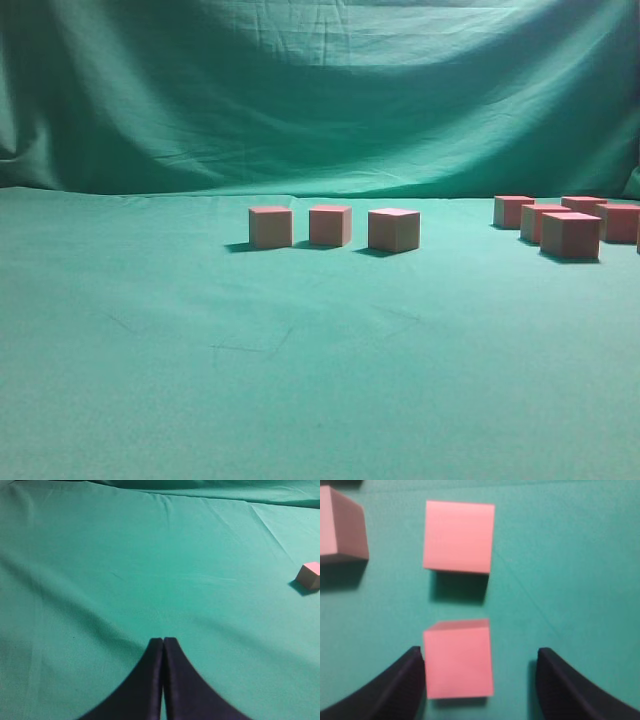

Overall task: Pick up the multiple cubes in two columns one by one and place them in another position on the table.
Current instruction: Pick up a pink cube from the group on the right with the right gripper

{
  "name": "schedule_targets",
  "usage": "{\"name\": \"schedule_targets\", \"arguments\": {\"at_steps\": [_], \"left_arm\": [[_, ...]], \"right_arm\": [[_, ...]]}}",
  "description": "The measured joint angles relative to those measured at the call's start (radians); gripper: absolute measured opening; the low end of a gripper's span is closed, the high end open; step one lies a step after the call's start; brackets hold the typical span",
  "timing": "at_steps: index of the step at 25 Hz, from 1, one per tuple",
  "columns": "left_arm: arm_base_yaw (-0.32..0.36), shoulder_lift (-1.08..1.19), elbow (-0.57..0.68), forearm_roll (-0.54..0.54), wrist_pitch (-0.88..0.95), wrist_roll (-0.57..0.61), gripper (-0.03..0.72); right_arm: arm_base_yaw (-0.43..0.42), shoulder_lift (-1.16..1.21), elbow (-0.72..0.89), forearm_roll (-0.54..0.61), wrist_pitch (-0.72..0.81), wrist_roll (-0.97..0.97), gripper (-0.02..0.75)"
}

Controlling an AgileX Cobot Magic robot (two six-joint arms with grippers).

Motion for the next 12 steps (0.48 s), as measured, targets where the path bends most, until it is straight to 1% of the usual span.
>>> {"name": "schedule_targets", "arguments": {"at_steps": [6,8,9,10,12], "left_arm": [[0.000,0.000,0.000,0.000,0.000,0.000,0.000],[0.000,0.000,0.000,0.000,0.000,0.000,0.000],[0.000,0.000,0.000,0.000,0.000,0.000,0.000],[0.000,0.000,0.000,0.000,0.000,0.000,0.000],[0.000,0.000,0.000,0.000,0.000,0.000,0.000]], "right_arm": [[0.002,0.039,0.000,0.008,-0.036,-0.026,0.420],[0.003,0.046,0.000,0.008,-0.040,-0.027,0.297],[0.003,0.047,0.000,0.008,-0.040,-0.028,0.258],[0.003,0.047,0.000,0.008,-0.040,-0.028,0.244],[0.006,0.040,-0.002,0.013,-0.027,-0.030,0.255]]}}
